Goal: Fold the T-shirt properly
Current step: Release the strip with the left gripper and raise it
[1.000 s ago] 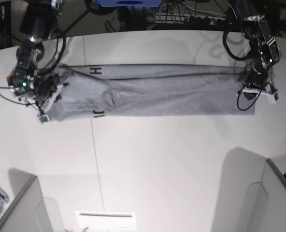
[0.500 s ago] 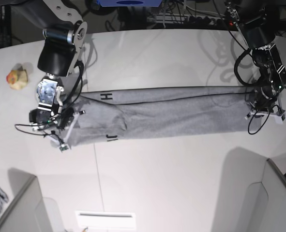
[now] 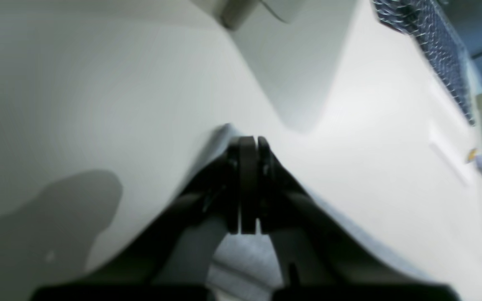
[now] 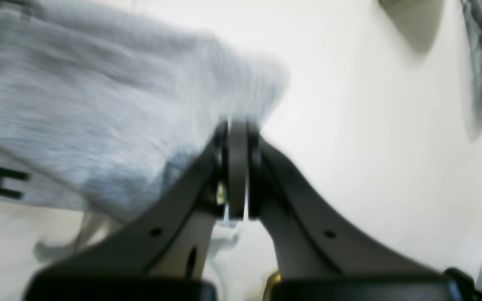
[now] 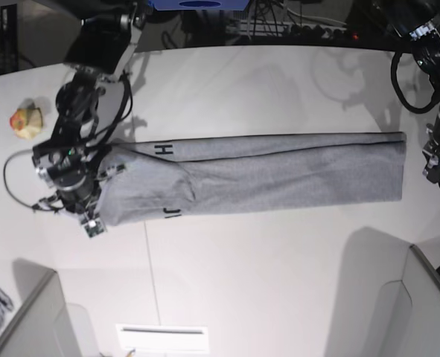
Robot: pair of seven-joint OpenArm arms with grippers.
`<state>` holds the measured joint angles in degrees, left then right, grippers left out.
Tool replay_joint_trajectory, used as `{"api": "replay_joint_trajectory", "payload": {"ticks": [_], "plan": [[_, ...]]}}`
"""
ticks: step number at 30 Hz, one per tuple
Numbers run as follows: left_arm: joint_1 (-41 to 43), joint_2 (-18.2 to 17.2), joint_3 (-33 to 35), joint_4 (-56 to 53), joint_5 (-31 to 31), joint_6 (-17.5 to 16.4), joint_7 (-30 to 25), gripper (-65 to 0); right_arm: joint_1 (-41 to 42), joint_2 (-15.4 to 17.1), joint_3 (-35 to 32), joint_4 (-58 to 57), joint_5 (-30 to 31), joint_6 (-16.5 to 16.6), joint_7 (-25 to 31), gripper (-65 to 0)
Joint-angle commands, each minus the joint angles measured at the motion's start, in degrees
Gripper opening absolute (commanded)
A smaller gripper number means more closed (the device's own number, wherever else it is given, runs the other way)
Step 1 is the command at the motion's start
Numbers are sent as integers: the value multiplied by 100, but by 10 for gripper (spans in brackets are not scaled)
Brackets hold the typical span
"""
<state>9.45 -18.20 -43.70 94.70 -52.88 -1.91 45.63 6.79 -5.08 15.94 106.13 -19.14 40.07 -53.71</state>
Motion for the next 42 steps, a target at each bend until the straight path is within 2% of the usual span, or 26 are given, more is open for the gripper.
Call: {"api": "replay_joint_trajectory", "payload": {"ticks": [1, 7, 8, 9, 11, 14, 16, 19, 27, 33, 36, 40, 42], "plan": [[52, -163, -21, 161, -123, -77, -66, -650, -59, -50, -78, 240, 10, -7, 101, -650], [325, -260, -30, -111, -158, -86, -84, -650, -674, -94, -509, 469, 10, -7, 110, -650], [325, -260, -30, -190, -158, -94, -84, -622, -736, -94, -553, 469, 10, -7, 110, -650], [325, -251, -30, -270, -158, -165, -84, -569, -780, -94, -605, 469, 19, -7, 110, -650], [325, -242, -38, -454, -131, -516, -92, -425, -833, -94, -702, 469, 19, -7, 119, -650], [272, -233, -38, -859, -131, -1167, -92, -145, -833, -94, -737, 469, 19, -7, 119, -650], [228, -242, -38, -1113, -131, -1448, -101, 0, -833, -94, -737, 469, 19, -7, 119, -650], [44, -242, -38, -1491, -131, -1624, -224, 0, -833, -94, -737, 469, 19, -7, 119, -650], [-431, -251, 102, -2327, -123, -1642, -330, 0, -833, -94, -746, 469, 19, -7, 83, -650], [-422, -242, 849, -2476, -123, -1642, -356, -72, -850, -94, -746, 469, 19, -7, 83, -650], [-387, -233, 911, -2731, -114, -1642, -365, -138, -885, -94, -746, 477, 19, -7, 83, -650], [-387, -251, 937, -2898, -70, -1651, -347, -283, -912, -94, -746, 486, 19, -7, 83, -650], [-378, -251, 937, -2872, 185, -1651, -338, -375, -912, -103, -746, 486, 19, -7, 83, -650]]}}
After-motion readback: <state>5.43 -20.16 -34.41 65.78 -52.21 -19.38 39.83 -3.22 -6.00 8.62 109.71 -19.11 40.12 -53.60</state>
